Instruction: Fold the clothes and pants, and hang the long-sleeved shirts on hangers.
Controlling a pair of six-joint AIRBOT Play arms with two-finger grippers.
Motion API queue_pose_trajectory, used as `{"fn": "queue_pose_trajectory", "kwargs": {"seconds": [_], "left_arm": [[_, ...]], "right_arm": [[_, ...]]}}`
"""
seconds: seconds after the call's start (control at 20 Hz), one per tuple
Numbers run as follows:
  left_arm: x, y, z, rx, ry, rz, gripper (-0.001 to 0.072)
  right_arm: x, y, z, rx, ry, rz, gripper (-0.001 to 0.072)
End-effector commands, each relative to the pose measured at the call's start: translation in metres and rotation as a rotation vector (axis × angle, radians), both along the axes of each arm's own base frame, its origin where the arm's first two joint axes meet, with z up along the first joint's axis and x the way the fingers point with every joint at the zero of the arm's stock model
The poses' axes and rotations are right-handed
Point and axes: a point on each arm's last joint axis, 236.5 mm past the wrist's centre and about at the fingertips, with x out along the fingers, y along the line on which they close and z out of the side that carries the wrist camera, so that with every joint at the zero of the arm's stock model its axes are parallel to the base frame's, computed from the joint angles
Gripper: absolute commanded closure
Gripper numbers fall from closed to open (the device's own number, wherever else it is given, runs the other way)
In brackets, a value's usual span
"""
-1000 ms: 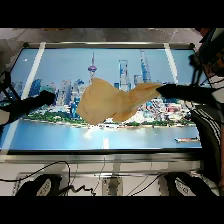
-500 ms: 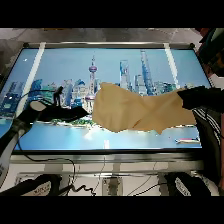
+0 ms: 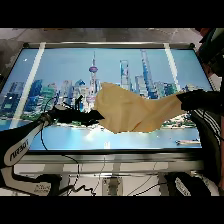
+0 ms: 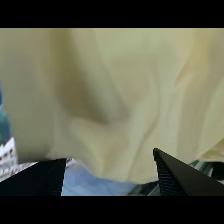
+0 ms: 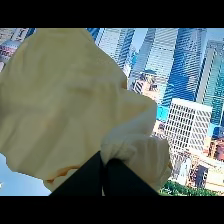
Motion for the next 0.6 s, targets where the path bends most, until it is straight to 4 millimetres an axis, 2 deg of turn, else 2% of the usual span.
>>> {"fn": "queue_pose_trajectory", "kwargs": {"seconds": [0.0,0.1,0.2,0.3,0.45,0.5,0.55], "left_arm": [[0.021,0.008,0.003,0.098,-0.117,-0.089,0.0137],[0.023,0.029,-0.001,0.242,-0.146,-0.193,0.0137],[0.013,0.047,-0.008,0.336,-0.113,-0.260,0.0138],[0.003,0.048,-0.015,0.338,-0.074,-0.293,0.0138],[0.008,0.042,-0.033,0.335,-0.059,-0.269,0.0138],[0.016,0.042,-0.038,0.338,-0.072,-0.238,0.0183],[0.025,0.040,-0.039,0.333,-0.088,-0.200,0.0306]], "right_arm": [[0.003,-0.001,0.003,0.002,-0.019,-0.007,0.0700],[0.003,-0.001,0.003,0.001,-0.018,-0.007,0.0699],[0.003,-0.001,0.003,0.001,-0.019,-0.008,0.0699],[0.003,-0.001,0.003,0.001,-0.019,-0.008,0.0700],[0.003,-0.001,0.003,0.002,-0.019,-0.008,0.0700],[0.003,-0.001,0.003,0.002,-0.019,-0.008,0.0699],[0.003,-0.001,0.003,0.002,-0.019,-0.008,0.0699]]}}
